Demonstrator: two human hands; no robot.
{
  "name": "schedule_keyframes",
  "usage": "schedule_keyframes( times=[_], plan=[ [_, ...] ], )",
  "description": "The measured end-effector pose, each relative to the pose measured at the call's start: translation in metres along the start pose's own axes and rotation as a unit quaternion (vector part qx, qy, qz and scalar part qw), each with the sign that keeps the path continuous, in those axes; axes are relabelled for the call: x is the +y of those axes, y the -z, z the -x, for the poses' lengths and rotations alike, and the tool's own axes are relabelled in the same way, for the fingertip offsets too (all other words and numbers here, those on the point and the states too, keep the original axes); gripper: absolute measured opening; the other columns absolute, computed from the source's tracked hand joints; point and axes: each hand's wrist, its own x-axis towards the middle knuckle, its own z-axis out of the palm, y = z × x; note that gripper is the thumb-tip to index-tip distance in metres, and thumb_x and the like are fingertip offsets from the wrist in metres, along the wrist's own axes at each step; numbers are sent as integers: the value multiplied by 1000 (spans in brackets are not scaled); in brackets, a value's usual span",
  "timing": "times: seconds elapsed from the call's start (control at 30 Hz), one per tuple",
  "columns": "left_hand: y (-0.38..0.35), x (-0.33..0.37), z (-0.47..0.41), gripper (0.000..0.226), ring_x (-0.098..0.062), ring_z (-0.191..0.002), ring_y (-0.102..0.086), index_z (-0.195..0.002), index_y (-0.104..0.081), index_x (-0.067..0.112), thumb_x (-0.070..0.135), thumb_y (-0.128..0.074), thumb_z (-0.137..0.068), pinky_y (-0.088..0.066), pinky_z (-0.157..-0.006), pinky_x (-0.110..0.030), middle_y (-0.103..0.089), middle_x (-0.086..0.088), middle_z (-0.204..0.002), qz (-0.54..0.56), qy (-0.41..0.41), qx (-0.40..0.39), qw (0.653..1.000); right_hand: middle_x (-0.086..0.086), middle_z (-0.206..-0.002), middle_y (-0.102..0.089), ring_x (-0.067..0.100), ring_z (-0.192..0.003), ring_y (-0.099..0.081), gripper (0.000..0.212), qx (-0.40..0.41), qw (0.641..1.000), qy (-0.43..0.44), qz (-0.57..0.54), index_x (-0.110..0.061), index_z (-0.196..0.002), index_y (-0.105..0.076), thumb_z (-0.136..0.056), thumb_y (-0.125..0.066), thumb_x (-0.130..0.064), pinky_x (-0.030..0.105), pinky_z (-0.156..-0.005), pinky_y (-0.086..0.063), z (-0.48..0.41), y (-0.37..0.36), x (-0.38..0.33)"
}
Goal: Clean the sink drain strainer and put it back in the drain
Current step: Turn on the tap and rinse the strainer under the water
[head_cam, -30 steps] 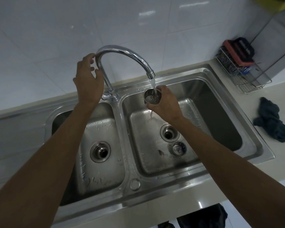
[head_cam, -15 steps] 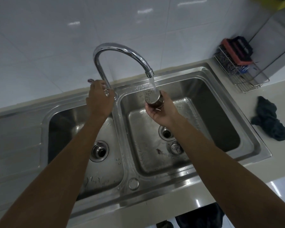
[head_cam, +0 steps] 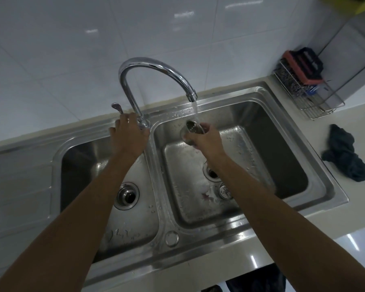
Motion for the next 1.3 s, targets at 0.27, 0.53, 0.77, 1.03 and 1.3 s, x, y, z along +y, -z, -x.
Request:
schedule_keyframes(
  times=[0.27, 0.53, 0.77, 1.03, 1.3],
  plan=[
    [1, 6, 2, 57, -40, -124, -52, -135, -52, 12, 49, -62, -92, -37, -105, -53, -52, -17, -137, 25, -8, 0, 1000, 4, -124, -58, 20, -111, -58, 80, 76, 894, 273, 346, -12, -133, -49, -70, -90, -38, 38, -95, -53, 0, 12, 10],
    [7, -19, -1, 64, -40, -129, -47, -141, -46, 12, 50, -62, -92, -34, -108, -53, -46, -18, -142, -21, 24, -28, 999, 5, -122, -57, 19, -109, -57, 86, 73, 880, 271, 384, -15, -130, -50, -68, -82, -64, 37, -94, -53, -5, 21, 6],
    [6, -22, -22, 67, -43, -125, -47, -140, -45, 8, 49, -64, -91, -37, -104, -55, -42, -21, -142, -66, -10, -7, 998, 5, -123, -56, 19, -109, -57, 82, 16, 901, 227, 369, -15, -130, -47, -67, -88, -48, 34, -92, -54, -7, 30, 14],
    [-6, -23, -32, 73, -44, -124, -43, -133, -43, 3, 51, -70, -85, -40, -99, -54, -36, -24, -144, -136, 1, 94, 986, 12, -132, -42, 30, -114, -55, 92, -110, 835, 109, 529, -7, -136, -39, -66, -91, -37, 35, -91, -49, -19, 43, 88],
    [-17, -42, -45, 80, -44, -128, -45, -142, -35, -3, 47, -65, -88, -39, -101, -58, -43, -24, -144, -135, -18, 88, 987, 16, -141, -42, 39, -129, -43, 80, -170, 731, 75, 657, -7, -139, -35, -79, -80, -35, 49, -98, -48, -23, 40, 166]
  ],
)
